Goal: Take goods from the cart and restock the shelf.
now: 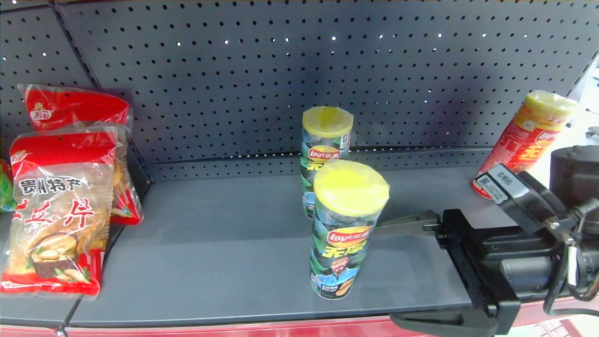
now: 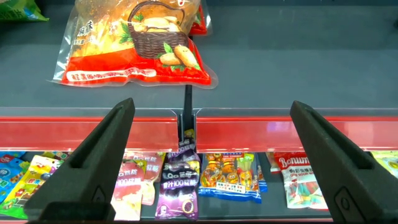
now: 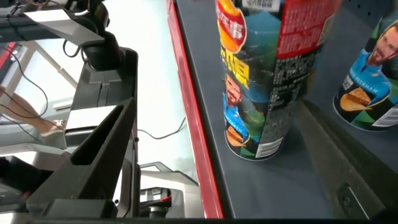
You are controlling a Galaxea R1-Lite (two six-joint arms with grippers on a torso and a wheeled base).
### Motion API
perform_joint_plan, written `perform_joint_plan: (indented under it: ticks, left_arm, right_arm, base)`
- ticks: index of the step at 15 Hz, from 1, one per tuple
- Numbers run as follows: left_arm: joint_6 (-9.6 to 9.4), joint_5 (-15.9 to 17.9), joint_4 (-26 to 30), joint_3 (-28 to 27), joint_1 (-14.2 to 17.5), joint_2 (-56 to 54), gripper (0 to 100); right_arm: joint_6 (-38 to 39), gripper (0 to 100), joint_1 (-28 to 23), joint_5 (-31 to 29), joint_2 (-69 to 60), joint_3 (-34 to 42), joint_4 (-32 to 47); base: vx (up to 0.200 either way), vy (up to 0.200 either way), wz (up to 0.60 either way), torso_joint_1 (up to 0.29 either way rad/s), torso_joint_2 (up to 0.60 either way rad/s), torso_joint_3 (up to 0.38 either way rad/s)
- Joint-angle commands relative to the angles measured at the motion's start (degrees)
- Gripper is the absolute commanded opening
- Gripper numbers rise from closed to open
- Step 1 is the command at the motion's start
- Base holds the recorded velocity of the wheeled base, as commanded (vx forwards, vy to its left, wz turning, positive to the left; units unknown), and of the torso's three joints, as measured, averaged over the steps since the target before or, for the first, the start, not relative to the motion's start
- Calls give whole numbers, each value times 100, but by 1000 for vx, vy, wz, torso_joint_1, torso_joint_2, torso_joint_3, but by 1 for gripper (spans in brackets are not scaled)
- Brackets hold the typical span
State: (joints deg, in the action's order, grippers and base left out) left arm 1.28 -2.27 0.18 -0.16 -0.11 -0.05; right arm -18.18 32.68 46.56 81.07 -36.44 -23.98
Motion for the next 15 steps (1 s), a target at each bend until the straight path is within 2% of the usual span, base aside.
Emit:
perform_joint_plan:
  ticks: [1, 7, 15]
  left_arm:
    - [4, -2, -1, 7, -7, 5, 100]
    - [4, -2, -1, 7, -7, 5, 100]
    - [-5, -2, -1, 7, 2, 5, 100]
  right_arm:
    - [-2, 100, 1, 3, -82, 14, -2]
    - [-11, 100, 1, 64, -91, 31, -2]
    - [-11, 100, 10, 38, 559, -549, -10]
  base:
    - [0, 0, 0, 0, 0, 0]
    - [0, 0, 0, 0, 0, 0]
    - [0, 0, 0, 0, 0, 0]
